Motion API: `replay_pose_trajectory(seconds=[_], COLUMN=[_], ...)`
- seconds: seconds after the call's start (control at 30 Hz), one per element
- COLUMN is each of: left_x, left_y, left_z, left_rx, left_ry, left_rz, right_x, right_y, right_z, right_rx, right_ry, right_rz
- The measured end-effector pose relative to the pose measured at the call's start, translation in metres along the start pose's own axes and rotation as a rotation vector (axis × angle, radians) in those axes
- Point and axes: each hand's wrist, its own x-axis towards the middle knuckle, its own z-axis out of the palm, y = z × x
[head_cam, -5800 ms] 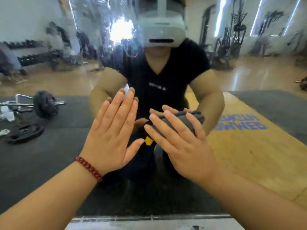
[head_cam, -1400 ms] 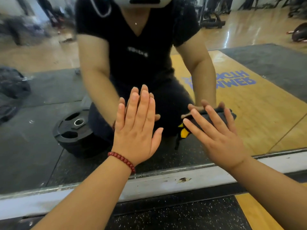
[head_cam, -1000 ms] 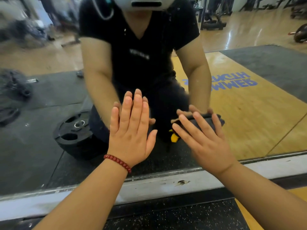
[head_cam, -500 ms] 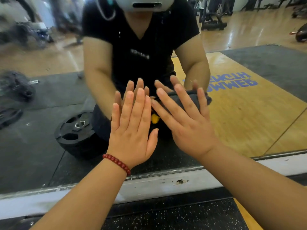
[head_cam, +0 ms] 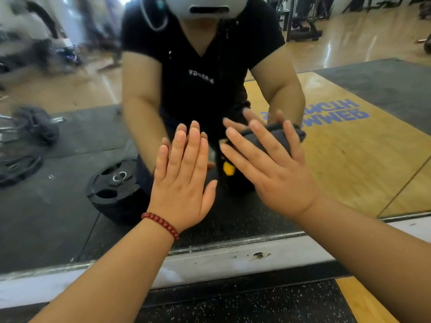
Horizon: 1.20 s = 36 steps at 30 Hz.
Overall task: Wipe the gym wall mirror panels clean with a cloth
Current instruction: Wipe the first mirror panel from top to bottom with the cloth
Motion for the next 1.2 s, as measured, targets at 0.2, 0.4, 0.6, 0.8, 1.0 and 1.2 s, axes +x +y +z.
replay_pose_trajectory(seconds=[0.2,0.4,0.6,0.8,1.0,1.2], left_x=[0.004,0.008,0.007,0.006,0.005,-0.019], left_y=[0.008,0.005,0.004,0.005,-0.002,-0.008], left_z=[-0.007,0.0,0.007,0.01,0.007,0.018], left_rx=[0.014,-0.028,0.007,0.031,-0.029,0.088], left_ry=[-0.015,0.029,0.085,0.109,0.081,0.078], left_rz=[0.113,0.193,0.178,0.182,0.238,0.204], right_x=[-0.061,-0.067,-0.052,-0.054,-0.083,-0.034], right_y=[0.019,0.016,0.01,0.011,-0.01,-0.021], right_z=[-0.003,0.001,0.009,0.011,0.016,0.02], right_rx=[-0.033,0.003,0.015,0.002,-0.009,0.056], right_ry=[-0.173,-0.116,-0.021,-0.011,-0.149,0.025], right_rz=[-0.035,0.151,0.157,0.154,0.027,0.149])
